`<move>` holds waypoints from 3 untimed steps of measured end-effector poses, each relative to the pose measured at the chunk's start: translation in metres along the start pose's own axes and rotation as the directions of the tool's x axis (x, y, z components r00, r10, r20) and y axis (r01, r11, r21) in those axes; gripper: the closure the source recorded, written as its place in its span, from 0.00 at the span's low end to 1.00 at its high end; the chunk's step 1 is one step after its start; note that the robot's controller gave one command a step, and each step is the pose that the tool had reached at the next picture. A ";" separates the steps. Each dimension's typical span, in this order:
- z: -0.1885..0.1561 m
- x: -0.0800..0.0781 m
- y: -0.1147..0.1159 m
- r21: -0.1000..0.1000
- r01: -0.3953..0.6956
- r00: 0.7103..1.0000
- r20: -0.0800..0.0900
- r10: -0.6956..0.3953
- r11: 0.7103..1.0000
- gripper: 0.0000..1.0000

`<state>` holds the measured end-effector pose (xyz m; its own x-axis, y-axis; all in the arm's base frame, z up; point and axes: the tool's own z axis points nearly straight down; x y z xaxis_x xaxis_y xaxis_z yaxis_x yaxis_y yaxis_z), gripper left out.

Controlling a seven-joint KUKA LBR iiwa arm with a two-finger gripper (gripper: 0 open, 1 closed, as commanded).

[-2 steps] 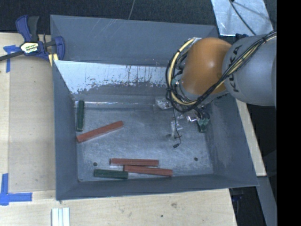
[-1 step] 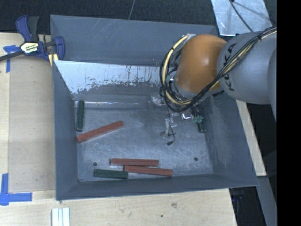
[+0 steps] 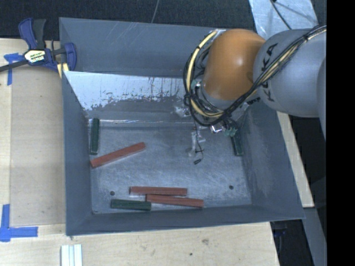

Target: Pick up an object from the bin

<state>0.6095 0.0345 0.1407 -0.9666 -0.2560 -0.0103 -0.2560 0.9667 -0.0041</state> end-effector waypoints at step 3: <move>0.045 0.004 0.073 -0.002 -0.206 0.979 -0.006 0.206 0.979 0.00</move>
Offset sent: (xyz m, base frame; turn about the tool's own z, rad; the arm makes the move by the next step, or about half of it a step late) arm -0.0130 0.0542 -0.0350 0.3217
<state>0.5875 0.1039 0.0952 -0.9987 -0.0516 -0.0050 -0.0516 0.9987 0.0006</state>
